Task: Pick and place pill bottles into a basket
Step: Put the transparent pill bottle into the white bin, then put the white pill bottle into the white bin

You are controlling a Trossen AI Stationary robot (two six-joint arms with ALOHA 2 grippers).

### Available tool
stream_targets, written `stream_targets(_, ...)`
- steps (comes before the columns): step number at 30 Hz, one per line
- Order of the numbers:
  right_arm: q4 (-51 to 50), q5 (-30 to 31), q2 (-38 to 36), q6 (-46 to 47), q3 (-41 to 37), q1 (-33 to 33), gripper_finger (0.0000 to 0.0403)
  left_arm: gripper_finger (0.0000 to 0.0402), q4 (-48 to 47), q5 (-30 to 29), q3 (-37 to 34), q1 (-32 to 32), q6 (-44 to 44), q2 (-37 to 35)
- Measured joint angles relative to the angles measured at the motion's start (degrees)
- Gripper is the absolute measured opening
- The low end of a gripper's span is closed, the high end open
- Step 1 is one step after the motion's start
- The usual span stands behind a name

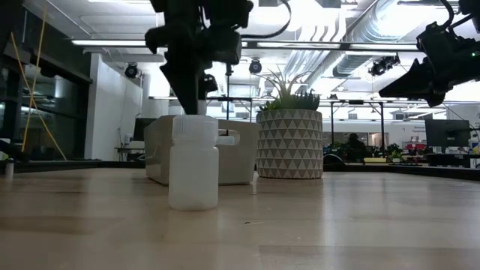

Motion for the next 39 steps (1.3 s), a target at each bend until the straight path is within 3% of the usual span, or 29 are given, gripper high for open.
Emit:
stream_targets(15, -0.17, 0.43, 0.0, 0.0, 0.0, 0.0, 0.0007, 0.0185, 9.6, 2.28, -9.68, 0.02, 1.13, 0.0)
stream_targets(27, -0.19, 1.15, 0.0, 0.0, 0.02, 0.0, 0.0007, 0.0253, 10.51, 1.4, -9.89, 0.0, 1.29, 0.0)
stream_targets(36, -0.42, 1.24, 0.0, 0.0, 0.09, 0.0, 0.0007, 0.0261, 4.31, 1.11, -0.72, 0.0, 2.27, 0.07)
stream_targets(39, -0.42, 1.01, 0.0, 0.0, 0.09, 0.0, 0.0007, 0.0254, 4.58, 4.24, 2.26, -0.75, 2.4, 0.07)
